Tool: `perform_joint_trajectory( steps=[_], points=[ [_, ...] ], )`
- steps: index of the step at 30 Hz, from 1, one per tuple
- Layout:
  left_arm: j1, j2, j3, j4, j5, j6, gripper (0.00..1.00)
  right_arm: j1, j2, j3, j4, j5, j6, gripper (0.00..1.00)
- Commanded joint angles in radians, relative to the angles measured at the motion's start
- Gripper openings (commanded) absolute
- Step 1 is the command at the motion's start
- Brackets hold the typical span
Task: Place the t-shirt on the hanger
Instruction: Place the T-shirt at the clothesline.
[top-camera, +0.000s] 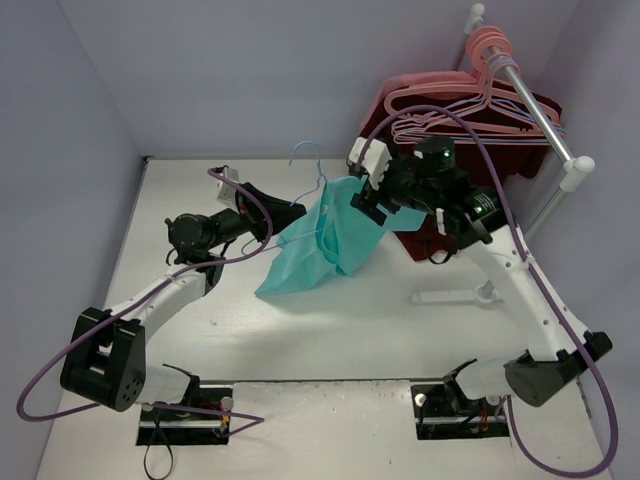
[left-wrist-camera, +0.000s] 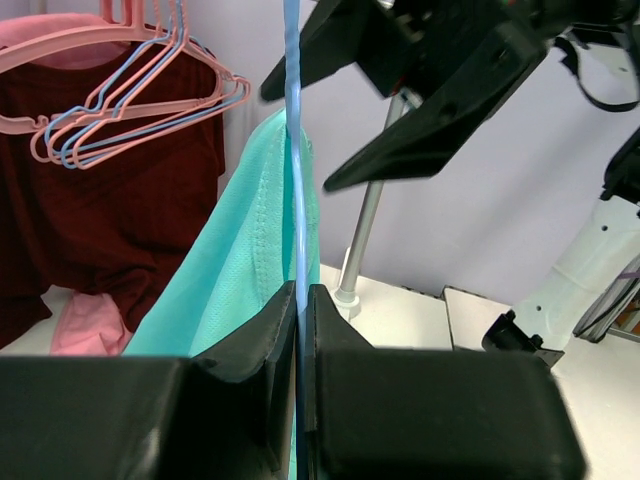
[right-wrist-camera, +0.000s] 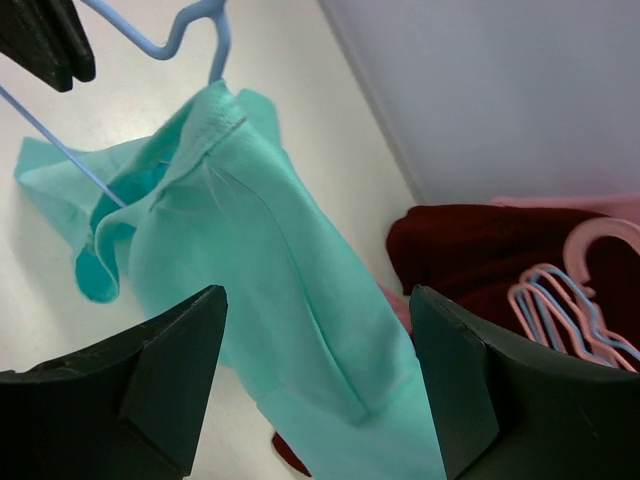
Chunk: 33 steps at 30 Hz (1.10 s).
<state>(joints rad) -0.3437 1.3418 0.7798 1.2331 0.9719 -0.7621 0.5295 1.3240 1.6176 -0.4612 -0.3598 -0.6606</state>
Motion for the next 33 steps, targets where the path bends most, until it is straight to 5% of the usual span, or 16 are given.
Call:
perform_joint_trajectory(
  steps=[1, 10, 16, 20, 22, 26, 29, 33],
  points=[
    [0.003, -0.027, 0.07, 0.345, 0.033, -0.024, 0.0, -0.003, 0.073, 0.078, -0.012, -0.122, -0.056, 0.71],
    [0.002, -0.02, 0.084, 0.335, 0.084, -0.04, 0.0, 0.003, 0.125, 0.13, -0.024, -0.178, -0.08, 0.6],
    [0.002, -0.007, 0.105, 0.288, 0.118, -0.014, 0.0, 0.008, 0.133, 0.146, -0.025, -0.244, -0.077, 0.35],
    [0.002, 0.001, 0.13, 0.235, 0.128, 0.021, 0.0, 0.012, 0.132, 0.131, -0.03, -0.251, -0.08, 0.04],
    [0.002, 0.001, 0.164, 0.157, 0.137, 0.061, 0.01, 0.013, 0.128, 0.12, -0.03, -0.24, -0.082, 0.0],
    [0.008, -0.034, 0.243, -0.132, 0.131, 0.225, 0.31, 0.014, 0.11, 0.113, -0.028, -0.193, -0.087, 0.0],
    [0.009, -0.103, 0.351, -0.643, -0.045, 0.462, 0.65, 0.014, 0.095, 0.109, -0.027, -0.124, -0.096, 0.0],
    [0.009, -0.194, 0.473, -0.955, -0.4, 0.553, 0.76, 0.012, 0.091, 0.109, -0.025, -0.056, -0.099, 0.0]
  ],
)
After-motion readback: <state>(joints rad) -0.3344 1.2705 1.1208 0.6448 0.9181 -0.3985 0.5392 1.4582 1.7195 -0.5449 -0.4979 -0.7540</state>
